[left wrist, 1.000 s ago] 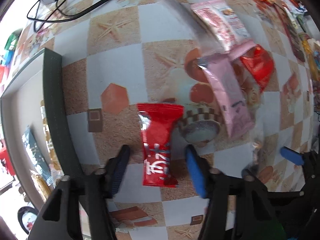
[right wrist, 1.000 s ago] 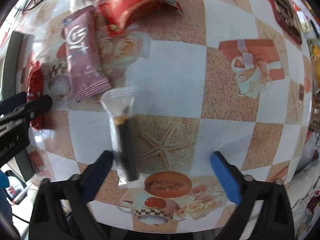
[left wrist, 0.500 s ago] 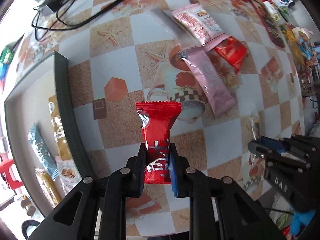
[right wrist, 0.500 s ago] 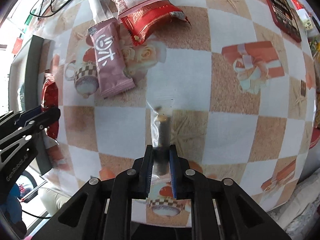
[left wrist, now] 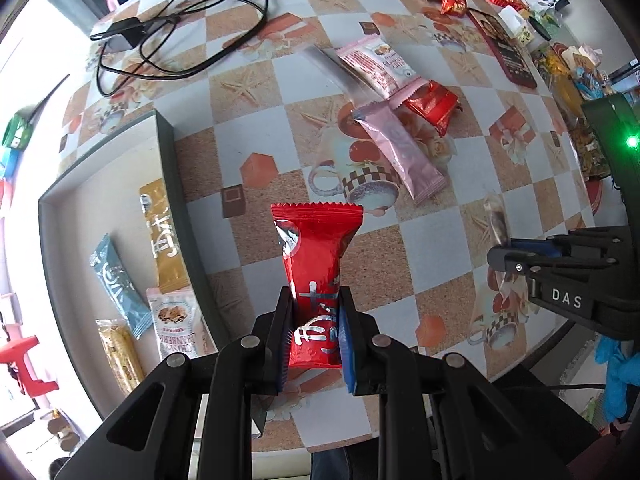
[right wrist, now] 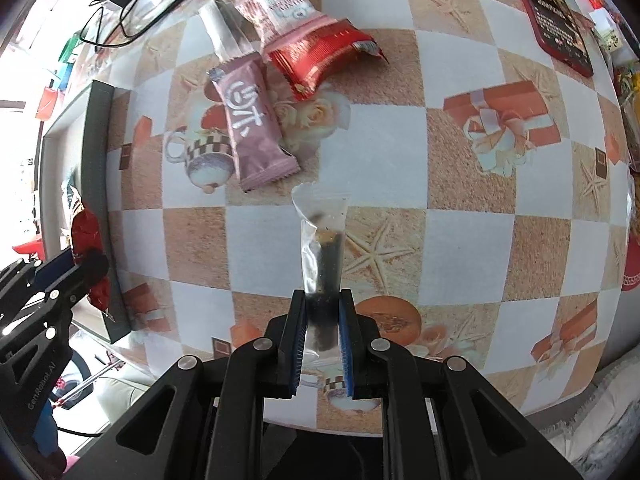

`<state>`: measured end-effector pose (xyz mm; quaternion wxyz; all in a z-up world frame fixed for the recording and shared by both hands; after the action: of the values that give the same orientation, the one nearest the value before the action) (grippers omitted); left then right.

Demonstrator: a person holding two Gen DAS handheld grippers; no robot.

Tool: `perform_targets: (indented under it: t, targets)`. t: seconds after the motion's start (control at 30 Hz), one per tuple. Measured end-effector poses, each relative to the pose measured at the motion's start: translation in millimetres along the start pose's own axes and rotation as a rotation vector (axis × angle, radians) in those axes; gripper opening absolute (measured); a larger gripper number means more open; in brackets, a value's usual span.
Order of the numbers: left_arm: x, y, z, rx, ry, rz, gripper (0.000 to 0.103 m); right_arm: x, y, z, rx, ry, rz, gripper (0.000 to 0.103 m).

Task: Organize snacks
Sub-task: 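Lift the red candy with left gripper while right lifts the stick packet, then carry the red candy with left while right carries the stick packet over the white tray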

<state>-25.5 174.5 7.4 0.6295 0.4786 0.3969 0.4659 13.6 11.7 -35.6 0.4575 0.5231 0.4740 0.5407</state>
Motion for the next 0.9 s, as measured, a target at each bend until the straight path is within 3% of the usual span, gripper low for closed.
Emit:
perform_targets:
  t: [0.4, 0.9]
  targets:
    - [16.9, 11.2, 1.4, -0.053, 0.007, 0.002, 0.023, 19.8, 18.3, 19.8, -0.035, 0.052, -0.001, 0.017]
    - [32.3, 23.1, 0.2, -0.092, 0.052, 0.008, 0.023, 39.0, 22.0, 13.1, -0.059, 0.091, -0.009, 0.017]
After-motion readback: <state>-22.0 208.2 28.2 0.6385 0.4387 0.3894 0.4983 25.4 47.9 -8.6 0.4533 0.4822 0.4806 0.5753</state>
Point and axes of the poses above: each gripper's, at about its wrist camera, not at the fingertips, and y roughly against the way its jaws point, x to its left, z to its top, the point moved 6 cm from there along -y, roughly the way its jaws point, and after that the axes turned 10 degrees about -x, right-handed, at the moved point
